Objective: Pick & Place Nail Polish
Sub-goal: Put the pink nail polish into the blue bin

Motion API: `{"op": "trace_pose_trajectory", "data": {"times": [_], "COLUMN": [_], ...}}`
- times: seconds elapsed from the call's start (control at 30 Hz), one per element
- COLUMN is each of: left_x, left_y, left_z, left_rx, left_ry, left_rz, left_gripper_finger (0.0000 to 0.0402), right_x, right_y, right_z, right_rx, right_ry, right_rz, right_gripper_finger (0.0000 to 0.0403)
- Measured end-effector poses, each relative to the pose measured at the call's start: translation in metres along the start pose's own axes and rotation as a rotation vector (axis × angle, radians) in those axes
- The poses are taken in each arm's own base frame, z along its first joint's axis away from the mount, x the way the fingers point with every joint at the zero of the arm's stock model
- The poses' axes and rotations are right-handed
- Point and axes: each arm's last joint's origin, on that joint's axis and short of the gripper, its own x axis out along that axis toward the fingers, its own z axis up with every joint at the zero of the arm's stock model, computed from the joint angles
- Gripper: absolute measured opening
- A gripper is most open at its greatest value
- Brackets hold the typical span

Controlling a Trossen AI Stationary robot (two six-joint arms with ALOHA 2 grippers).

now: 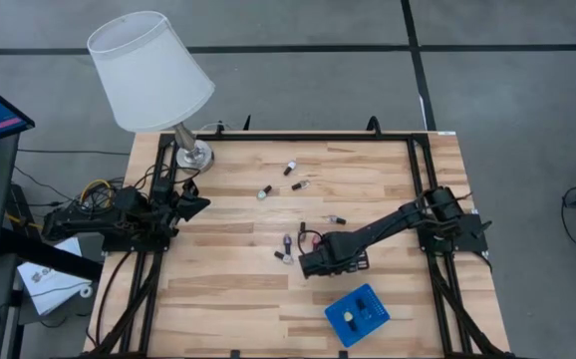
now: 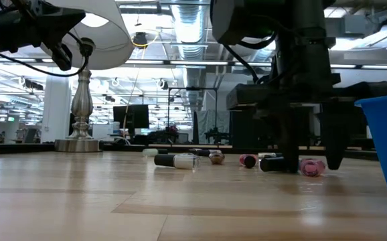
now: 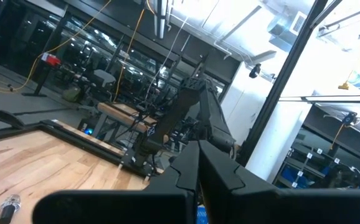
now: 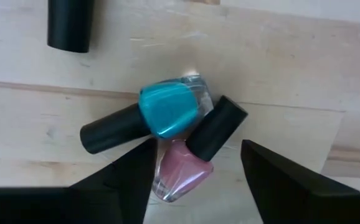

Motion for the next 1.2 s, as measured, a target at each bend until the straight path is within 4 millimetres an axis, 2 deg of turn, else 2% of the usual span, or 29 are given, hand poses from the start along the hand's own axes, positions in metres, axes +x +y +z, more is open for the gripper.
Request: {"op": "trace_pose_trajectory", "data": {"times": [0.23,0.37,0.53,0.7,0.97,1.07,1.2], "left_x": [0.0,0.0,0.0,0.0,0.0,0.0,0.0], "left_y": [0.0,0.0,0.0,0.0,0.0,0.0,0.0], "left_z": [0.0,0.0,0.0,0.0,0.0,0.0,0.0], "left_rx": [0.0,0.0,0.0,0.0,0.0,0.0,0.0], "left_ry": [0.0,0.0,0.0,0.0,0.0,0.0,0.0], "left_rz": [0.0,0.0,0.0,0.0,0.0,0.0,0.0], "left_gripper_finger": [0.0001,0.0001,0.0001,0.0001,0.0001,0.0001,0.0001], "right_x": [0.0,0.0,0.0,0.0,0.02,0.02,0.02], "right_y": [0.002,0.002,0.004,0.005,-0.005,-0.006,-0.006], "right_z": [0.003,0.007,0.012,0.017,0.021,0.023,0.028], "right_rx": [-0.041,-0.044,-0.079,-0.103,-0.103,-0.107,-0.113], "right_ry": [0.003,0.005,0.013,0.013,0.08,0.081,0.092], "right_rz": [0.009,0.009,0.013,0.013,0.043,0.036,0.035], "right_gripper_finger": [0.0129,0.0107,0.011,0.0131,0.0173,0.0164,0.0115]}}
